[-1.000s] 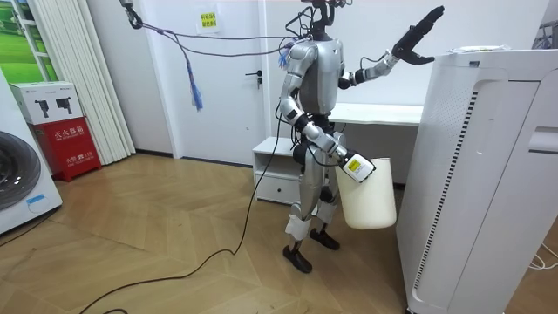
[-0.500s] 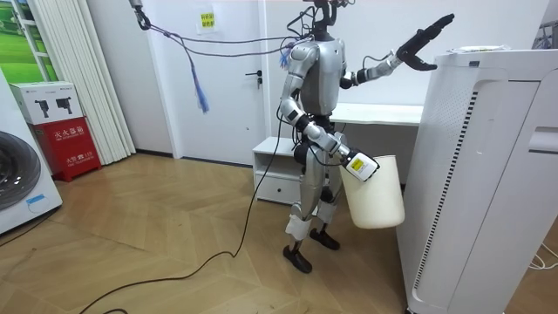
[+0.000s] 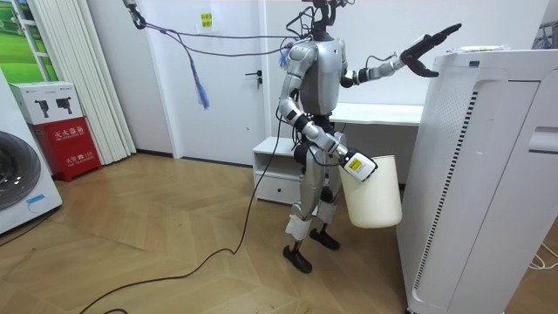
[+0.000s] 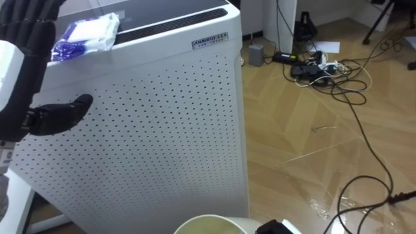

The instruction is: Pick garbage

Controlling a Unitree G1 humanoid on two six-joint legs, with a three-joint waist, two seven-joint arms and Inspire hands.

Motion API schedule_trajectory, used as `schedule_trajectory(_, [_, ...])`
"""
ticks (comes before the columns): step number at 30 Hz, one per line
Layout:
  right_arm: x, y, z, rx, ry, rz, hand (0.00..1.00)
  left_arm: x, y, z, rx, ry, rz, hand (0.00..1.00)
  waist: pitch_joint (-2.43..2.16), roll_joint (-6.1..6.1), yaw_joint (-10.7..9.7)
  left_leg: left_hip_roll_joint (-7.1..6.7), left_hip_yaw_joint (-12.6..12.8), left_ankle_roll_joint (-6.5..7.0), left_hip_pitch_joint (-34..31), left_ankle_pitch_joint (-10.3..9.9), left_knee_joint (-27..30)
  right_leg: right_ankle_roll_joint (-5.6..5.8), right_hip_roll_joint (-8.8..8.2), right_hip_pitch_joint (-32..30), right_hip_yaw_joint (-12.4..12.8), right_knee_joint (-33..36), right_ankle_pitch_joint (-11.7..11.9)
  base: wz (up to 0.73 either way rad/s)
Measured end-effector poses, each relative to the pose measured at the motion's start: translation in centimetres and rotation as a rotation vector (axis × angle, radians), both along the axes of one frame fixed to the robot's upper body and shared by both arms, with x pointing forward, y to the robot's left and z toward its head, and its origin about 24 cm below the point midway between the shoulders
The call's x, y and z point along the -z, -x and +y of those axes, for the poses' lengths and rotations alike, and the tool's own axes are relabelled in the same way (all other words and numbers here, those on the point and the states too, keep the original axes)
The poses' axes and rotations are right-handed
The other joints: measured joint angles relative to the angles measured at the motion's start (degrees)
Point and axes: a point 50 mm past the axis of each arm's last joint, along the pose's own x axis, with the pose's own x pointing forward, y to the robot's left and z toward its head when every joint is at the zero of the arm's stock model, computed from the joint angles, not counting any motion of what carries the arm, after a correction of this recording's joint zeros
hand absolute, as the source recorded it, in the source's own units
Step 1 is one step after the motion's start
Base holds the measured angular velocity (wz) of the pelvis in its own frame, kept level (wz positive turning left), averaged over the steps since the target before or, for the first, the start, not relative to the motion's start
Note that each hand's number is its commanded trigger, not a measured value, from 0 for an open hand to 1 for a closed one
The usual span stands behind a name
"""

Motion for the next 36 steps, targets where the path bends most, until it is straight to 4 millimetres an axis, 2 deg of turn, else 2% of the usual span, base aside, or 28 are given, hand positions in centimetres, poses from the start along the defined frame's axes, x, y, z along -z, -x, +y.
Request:
schedule_trajectory(8, [0.6,0.5,-0.1,0.017,0.012,0.047,1.0,0.4,-0.5,0.7,-0.055,0.009,0.048,0.0,-0.03,0.1,0.43,0.01,0.06,0.02,-0.75,-0.03,-0.12,0.02,0.0,-0.87,0.03,0.07,-0.01,0.0])
schedule_trajectory(12, [0.7,0.6,-0.3,0.02,0.021,0.06,1.0,-0.1,-0.9,0.8,-0.06,-0.004,0.053,0.0,-0.04,0.48,0.81,0.02,0.13,0.04,-0.66,-0.07,-0.05,0.01,-0.01,-0.8,0.09,0.18,0.0,0.0])
schedule_trajectory(20, [0.6,0.6,-0.5,0.006,0.036,0.065,1.0,-0.4,-1.1,1.0,-0.065,-0.026,0.07,0.0,-0.05,2.57,0.83,0.09,0.5,0.04,-0.21,-0.06,-0.05,0.0,-0.02,-0.7,0.51,0.56,0.0,-0.01])
schedule_trajectory(26, [0.7,0.7,-0.5,-0.017,0.061,0.073,1.0,-1.2,-1.4,1.4,-0.064,-0.069,0.086,0.0,0.08,2.5,0.87,0.14,1.0,0.09,-0.4,-0.1,0.07,0.06,0.06,-1.17,1.3,0.92,-0.07,-0.04])
schedule_trajectory(29, [0.8,0.7,-0.5,-0.026,0.077,0.082,1.0,-2.1,-1.6,1.4,-0.054,-0.093,0.08,0.0,0.32,2.17,0.91,0.08,0.99,0.13,-0.57,-0.2,0.46,0.07,0.09,-1.16,1.32,0.88,-0.07,0.0])
schedule_trajectory(36, [0.8,0.8,-0.6,-0.026,0.08,0.085,1.0,-2.6,-1.8,1.6,-0.041,-0.073,0.09,0.0,0.27,2.24,1.02,0.04,1.09,0.14,-0.49,-0.21,0.54,0.08,0.15,-1.1,1.43,0.88,-0.08,0.0])
